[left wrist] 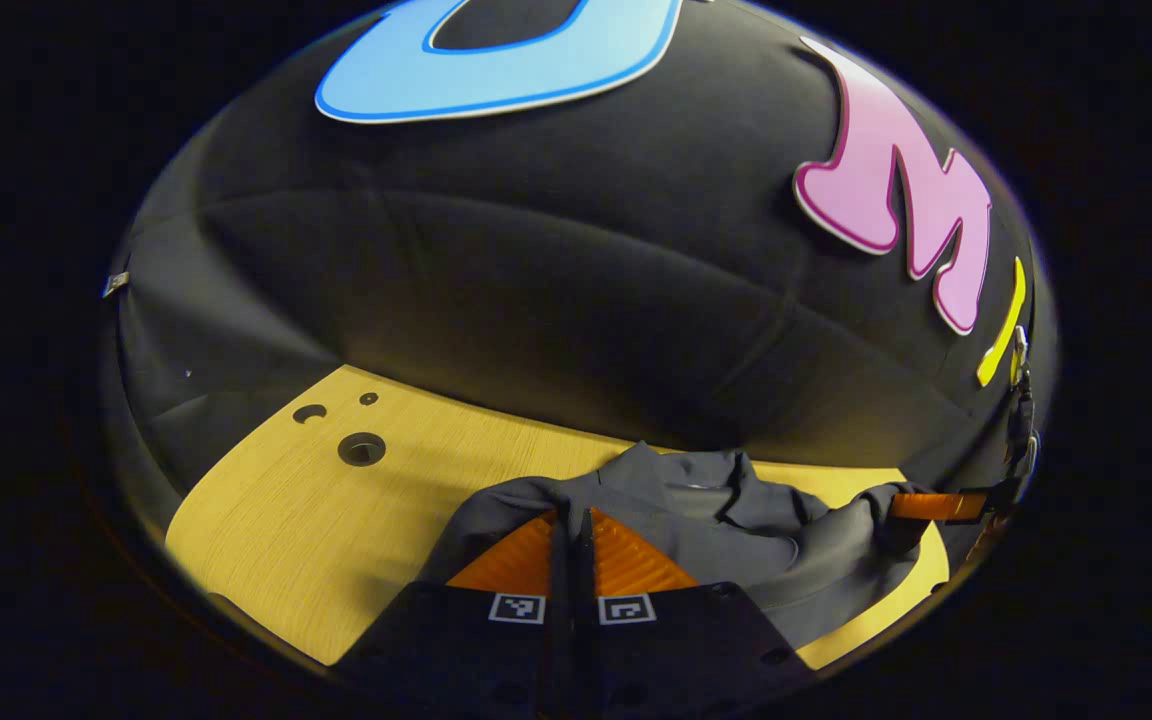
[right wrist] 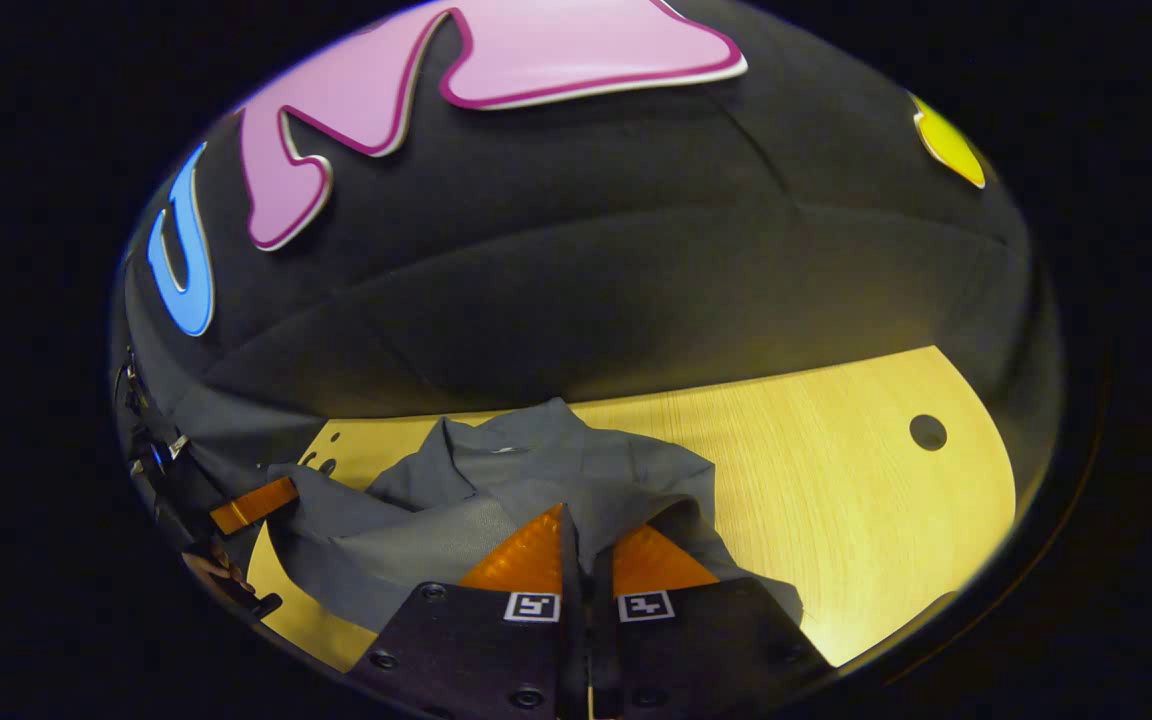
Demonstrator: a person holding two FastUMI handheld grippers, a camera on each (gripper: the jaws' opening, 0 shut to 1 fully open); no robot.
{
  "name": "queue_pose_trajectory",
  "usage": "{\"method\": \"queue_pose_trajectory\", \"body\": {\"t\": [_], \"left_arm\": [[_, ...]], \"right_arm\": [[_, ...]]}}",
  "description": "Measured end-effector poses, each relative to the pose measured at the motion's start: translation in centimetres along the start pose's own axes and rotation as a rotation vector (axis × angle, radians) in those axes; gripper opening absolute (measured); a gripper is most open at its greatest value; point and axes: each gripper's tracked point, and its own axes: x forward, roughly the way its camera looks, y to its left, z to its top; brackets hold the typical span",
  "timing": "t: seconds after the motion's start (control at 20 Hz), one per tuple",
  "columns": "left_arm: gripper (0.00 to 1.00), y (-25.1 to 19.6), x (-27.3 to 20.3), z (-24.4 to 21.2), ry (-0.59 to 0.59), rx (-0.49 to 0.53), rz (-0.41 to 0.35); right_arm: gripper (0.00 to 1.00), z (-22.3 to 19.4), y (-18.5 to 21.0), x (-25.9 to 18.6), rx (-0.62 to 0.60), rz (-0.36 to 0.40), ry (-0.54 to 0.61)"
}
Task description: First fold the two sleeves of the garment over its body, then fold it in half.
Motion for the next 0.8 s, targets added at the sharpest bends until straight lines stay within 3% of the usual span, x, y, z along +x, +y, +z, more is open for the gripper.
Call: {"method": "queue_pose_trajectory", "body": {"t": [0.15,0.25,0.3,0.35,0.4,0.45,0.5,0.55,0.6,0.65,0.7,0.8], "left_arm": [[0.06,0.2,1.4,-1.7,0.040,0.019,0.025],[0.12,0.3,1.5,-2.0,0.046,0.010,0.042],[0.19,0.2,1.4,-1.9,0.042,0.002,0.041],[0.19,0.3,1.2,-1.6,0.034,0.002,0.045],[0.48,0.4,0.9,-1.3,0.028,0.011,0.048],[0.38,0.6,0.5,-0.8,0.021,0.023,0.053],[0.67,0.7,0.1,-0.4,0.015,0.035,0.057],[0.65,0.7,-0.7,0.1,0.007,0.044,0.060],[0.84,0.7,-1.5,0.7,-0.005,0.051,0.060],[0.84,0.7,-2.3,1.3,-0.021,0.060,0.065],[0.94,0.8,-3.3,1.9,-0.036,0.071,0.069],[0.96,0.4,-5.6,2.9,-0.067,0.099,0.070]], "right_arm": [[0.10,-1.6,-0.8,1.8,0.010,-0.024,0.035],[0.14,-2.2,-0.9,2.3,-0.003,-0.034,0.048],[0.10,-2.2,-0.9,2.2,-0.009,-0.040,0.047],[0.18,-2.0,-1.2,2.1,-0.022,-0.053,0.039],[0.24,-1.6,-1.5,1.7,-0.032,-0.063,0.027],[0.57,-1.3,-1.2,1.3,-0.030,-0.063,0.021],[0.69,-1.0,-1.0,0.8,-0.022,-0.067,0.017],[0.82,-0.7,-0.9,0.3,-0.010,-0.061,0.008],[0.94,-0.6,-0.7,-0.3,-0.002,-0.060,0.001],[0.92,-0.4,-0.8,-1.2,-0.004,-0.062,-0.010],[0.96,-0.1,-0.8,-2.2,-0.014,-0.069,-0.023],[0.99,0.5,-0.6,-4.3,-0.048,-0.091,-0.065]]}}
